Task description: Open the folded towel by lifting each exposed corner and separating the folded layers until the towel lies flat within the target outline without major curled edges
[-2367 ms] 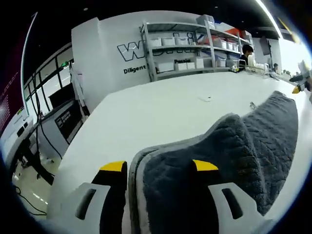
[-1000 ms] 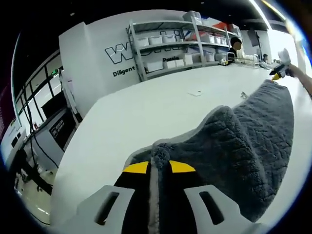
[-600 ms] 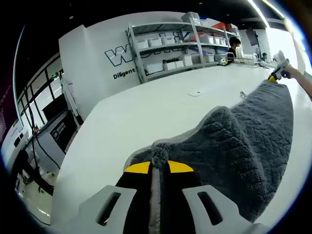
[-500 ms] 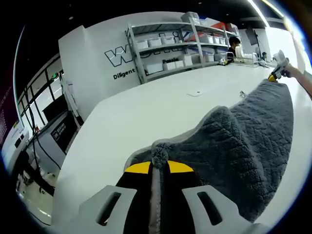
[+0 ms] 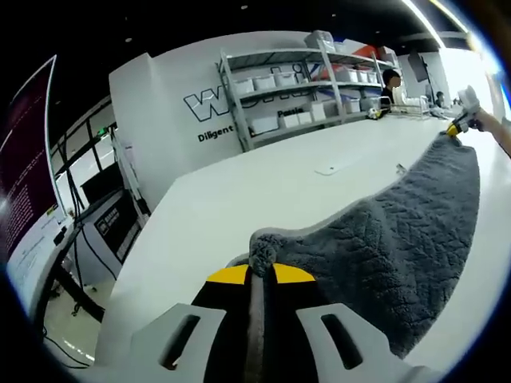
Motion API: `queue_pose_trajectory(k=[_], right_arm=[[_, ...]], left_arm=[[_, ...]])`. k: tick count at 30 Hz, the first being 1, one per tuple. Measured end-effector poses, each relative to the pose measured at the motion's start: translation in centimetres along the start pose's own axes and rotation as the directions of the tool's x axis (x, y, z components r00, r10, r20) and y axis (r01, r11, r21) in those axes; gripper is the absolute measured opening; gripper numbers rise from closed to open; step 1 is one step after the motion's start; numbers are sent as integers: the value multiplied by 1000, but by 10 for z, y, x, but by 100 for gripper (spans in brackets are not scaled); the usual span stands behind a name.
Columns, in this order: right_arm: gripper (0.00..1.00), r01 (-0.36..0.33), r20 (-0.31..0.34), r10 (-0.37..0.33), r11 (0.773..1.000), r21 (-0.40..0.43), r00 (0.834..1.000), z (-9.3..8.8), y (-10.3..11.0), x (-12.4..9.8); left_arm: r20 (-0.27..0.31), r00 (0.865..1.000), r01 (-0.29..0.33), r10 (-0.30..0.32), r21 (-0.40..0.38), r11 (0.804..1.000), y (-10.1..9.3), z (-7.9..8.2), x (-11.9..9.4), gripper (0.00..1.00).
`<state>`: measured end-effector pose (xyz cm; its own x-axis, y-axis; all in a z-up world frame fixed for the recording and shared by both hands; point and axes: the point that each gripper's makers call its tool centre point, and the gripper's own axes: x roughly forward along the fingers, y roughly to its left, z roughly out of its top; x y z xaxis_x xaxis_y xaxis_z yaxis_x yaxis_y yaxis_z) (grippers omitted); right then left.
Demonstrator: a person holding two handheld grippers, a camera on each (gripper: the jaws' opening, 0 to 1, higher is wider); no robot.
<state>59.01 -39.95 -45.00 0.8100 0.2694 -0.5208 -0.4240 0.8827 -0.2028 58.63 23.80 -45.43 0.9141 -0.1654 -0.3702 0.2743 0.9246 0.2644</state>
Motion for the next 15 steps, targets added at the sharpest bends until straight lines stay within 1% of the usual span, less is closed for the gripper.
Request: queue_pose_trajectory(k=[5, 6, 11, 15], right_arm=[[0, 15, 31, -15, 1000, -11, 999, 6, 4, -16], [0, 18, 36, -18, 1000, -12, 999, 6, 5, -20], [0, 24, 43, -24, 1000, -5, 999, 0, 5, -27], [0, 18, 45, -19, 1000, 10, 999, -6, 7, -30]], left_arm=[[16, 999, -32, 31, 20, 999, 0, 2, -9, 8], [44, 997, -57, 56, 9, 998, 2, 6, -14, 8], [68, 995, -71, 70, 13, 997, 1, 9, -28, 8], [81, 993, -88, 88, -5, 996, 3, 7, -38, 8]])
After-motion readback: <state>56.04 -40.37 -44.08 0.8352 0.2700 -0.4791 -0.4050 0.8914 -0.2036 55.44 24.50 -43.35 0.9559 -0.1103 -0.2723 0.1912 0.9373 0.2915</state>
